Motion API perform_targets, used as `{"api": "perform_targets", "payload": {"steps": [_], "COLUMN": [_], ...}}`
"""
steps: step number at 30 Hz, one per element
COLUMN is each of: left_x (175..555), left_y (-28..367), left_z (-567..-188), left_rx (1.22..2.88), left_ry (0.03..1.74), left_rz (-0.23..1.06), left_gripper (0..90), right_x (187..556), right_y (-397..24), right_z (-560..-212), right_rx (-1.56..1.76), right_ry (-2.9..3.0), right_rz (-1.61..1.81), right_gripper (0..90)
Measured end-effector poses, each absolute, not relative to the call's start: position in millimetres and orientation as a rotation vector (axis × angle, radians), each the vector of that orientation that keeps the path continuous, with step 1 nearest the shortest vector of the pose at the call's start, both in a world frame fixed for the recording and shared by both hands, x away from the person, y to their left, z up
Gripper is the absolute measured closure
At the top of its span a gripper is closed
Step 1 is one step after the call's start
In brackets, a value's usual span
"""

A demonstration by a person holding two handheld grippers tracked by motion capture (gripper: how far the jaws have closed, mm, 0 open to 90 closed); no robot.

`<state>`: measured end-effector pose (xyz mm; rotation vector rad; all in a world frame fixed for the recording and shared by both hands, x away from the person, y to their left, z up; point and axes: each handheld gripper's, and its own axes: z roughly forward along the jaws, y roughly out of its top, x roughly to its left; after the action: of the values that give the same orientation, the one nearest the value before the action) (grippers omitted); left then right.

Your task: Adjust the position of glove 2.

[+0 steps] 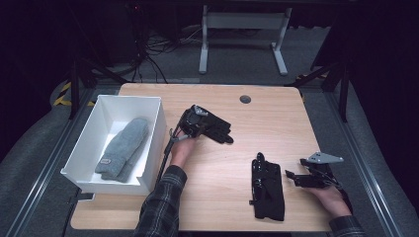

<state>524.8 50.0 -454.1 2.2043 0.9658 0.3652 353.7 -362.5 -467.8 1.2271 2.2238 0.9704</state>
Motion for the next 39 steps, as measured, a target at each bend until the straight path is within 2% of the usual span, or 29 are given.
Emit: {"api": "perform_targets", "payload": {"steps": [7,32,39], "left_x": [515.6,417.0,425.8], "left_y": [47.4,32.9,38.0], "left_z": [-459.2,-464.0,-450.9], "left_rx": [2.213,2.205,2.183], "left_ry": [0.959,0.831,0.841], "left_rz": [0.342,0.207,0.249], "left_gripper": [90.0,90.0,89.8], "right_x": [353.8,354.1,354.1], "right_y": [-362.4,-362.2,-362.2], "right_z": [-467.8,-467.9,-467.8], "right_rx": [1.226,1.225,1.224], "right_ry": [2.224,2.226,2.227], "right_rz": [0.971,0.972,0.972], "right_gripper": [19.8,19.6,19.6]}}
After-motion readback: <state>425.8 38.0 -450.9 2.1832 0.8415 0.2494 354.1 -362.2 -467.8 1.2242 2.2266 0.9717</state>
